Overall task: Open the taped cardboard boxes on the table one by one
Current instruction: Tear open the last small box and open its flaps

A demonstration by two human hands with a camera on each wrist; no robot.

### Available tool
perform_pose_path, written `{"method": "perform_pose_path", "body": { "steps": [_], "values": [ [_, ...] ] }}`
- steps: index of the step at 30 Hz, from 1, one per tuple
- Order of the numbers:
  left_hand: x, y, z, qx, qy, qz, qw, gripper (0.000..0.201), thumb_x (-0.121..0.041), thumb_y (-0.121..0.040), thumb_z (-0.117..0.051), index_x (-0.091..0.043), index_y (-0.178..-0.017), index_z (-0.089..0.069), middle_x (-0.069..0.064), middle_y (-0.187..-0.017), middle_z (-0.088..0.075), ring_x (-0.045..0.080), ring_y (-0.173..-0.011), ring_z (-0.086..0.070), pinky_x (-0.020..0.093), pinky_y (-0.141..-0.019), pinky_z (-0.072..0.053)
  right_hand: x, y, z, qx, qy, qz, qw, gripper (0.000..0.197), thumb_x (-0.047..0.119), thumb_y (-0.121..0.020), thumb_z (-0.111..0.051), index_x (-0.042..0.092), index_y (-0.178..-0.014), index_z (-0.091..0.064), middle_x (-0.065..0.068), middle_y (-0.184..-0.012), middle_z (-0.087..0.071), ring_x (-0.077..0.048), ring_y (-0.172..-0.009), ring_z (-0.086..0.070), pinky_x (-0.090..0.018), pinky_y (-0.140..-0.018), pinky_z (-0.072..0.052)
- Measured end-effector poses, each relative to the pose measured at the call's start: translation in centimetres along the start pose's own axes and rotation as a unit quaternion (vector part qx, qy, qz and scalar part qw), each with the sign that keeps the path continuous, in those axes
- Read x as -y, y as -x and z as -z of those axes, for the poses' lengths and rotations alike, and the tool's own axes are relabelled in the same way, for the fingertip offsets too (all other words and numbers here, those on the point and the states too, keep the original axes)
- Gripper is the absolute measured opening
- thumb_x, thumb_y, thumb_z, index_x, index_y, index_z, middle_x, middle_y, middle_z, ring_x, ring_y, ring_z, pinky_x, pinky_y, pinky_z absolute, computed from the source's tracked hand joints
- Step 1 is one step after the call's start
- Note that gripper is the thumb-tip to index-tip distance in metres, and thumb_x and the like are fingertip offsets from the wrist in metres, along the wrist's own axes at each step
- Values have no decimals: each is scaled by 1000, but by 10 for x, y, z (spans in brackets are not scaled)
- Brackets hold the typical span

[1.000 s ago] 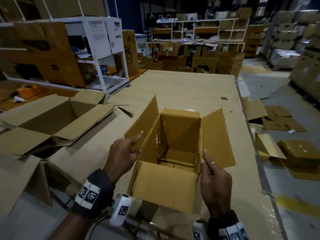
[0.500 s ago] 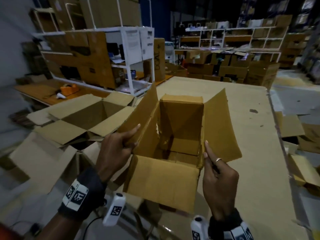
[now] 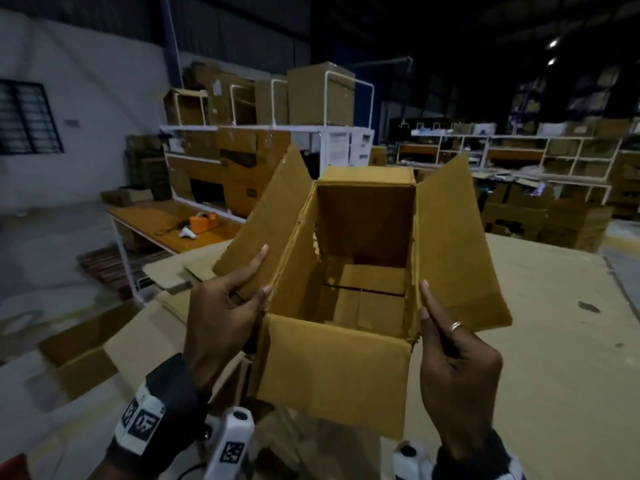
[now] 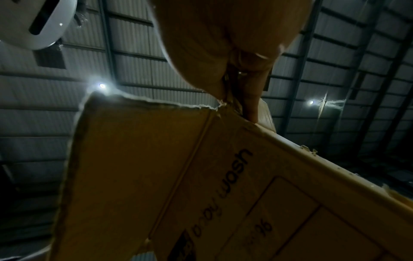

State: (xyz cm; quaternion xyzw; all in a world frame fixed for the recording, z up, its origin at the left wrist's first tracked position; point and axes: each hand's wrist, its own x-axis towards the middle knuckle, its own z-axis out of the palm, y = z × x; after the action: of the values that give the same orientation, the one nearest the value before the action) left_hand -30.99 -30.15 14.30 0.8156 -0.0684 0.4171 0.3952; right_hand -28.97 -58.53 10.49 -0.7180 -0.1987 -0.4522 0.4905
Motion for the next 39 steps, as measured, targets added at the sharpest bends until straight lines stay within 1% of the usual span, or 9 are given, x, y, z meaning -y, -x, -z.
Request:
{"method": "perform_pose_path", "body": {
  "steps": [3, 8, 15, 20, 22, 26, 31, 36, 39],
  "values": [
    [25, -15, 33, -27, 12, 5, 1000, 64, -11, -87, -76, -35, -143, -55, -36, -124, -48, -18, -102, -56, 36, -88, -61, 16, -9, -43, 3, -9, 30, 1000, 38, 9, -95, -64, 9, -134, -63, 3, -78, -69, -5, -58, -57, -10, -62, -46],
    [62, -39, 73, -74, 11, -6, 997, 63, -5, -86, -77, -27, -141, -57, -38, -115, -49, -30, -93, -53, 10, -78, -56, 33, -16, -103, 12, -35, 48, 998, 40, 2, -93, -66, 9, -132, -64, 1, -75, -69, 1, -57, -52, -15, -58, -43],
    [111, -78, 101, -88, -3, -14, 996, 63, -9, -87, -77, -31, -142, -56, -31, -126, -51, -16, -97, -60, 33, -74, -65, 44, -29, -168, 19, -78, 33, 996, 37, 4, -93, -65, 12, -129, -65, 6, -103, -74, 7, -74, -62, -9, -74, -50],
    [159, -123, 102, -58, -16, -42, 997, 63, -9, -87, -77, -32, -142, -56, -52, -104, -52, 5, -81, -60, 48, -68, -64, 31, -36, -221, 5, -97, -1, 995, 37, -3, -91, -66, 8, -127, -66, 0, -122, -70, -19, -100, -72, -32, -92, -57],
    [181, -141, 100, -40, -38, -56, 997, 65, -12, -87, -77, -35, -143, -54, -46, -105, -51, 8, -84, -59, 51, -70, -63, 20, -39, -244, 10, -106, -18, 994, 37, -3, -92, -67, 10, -127, -67, 0, -123, -71, -21, -103, -72, -36, -91, -57],
    [219, -178, 95, -3, -93, -93, 991, 67, -13, -87, -77, -35, -145, -51, -17, -125, -59, 0, -100, -68, 24, -85, -61, -1, -49, -285, 51, -129, -65, 988, 42, -3, -91, -66, 28, -120, -70, 13, -118, -72, -11, -101, -72, -22, -88, -57],
    [268, -206, 79, 35, -97, -78, 992, 64, -11, -88, -77, -28, -145, -53, -12, -121, -62, 4, -99, -69, 9, -84, -54, -30, -50, -325, 104, -120, -125, 979, 43, -8, -91, -64, 26, -115, -73, 10, -113, -75, -3, -98, -71, -20, -88, -56],
    [313, -210, 63, 72, -66, -46, 994, 65, -12, -89, -76, -31, -146, -53, 4, -114, -72, 26, -93, -69, 46, -75, -63, -36, -38, -341, 121, -88, -182, 972, 39, -7, -92, -64, 22, -115, -75, 8, -113, -75, 5, -99, -69, -7, -85, -52],
    [335, -213, 54, 104, -21, -26, 994, 65, -10, -89, -76, -35, -145, -53, 13, -111, -73, 35, -91, -70, 52, -69, -62, -33, -33, -344, 109, -48, -190, 974, 40, -4, -92, -65, 26, -117, -74, 25, -106, -74, -2, -95, -72, -12, -85, -54]
  ]
}}
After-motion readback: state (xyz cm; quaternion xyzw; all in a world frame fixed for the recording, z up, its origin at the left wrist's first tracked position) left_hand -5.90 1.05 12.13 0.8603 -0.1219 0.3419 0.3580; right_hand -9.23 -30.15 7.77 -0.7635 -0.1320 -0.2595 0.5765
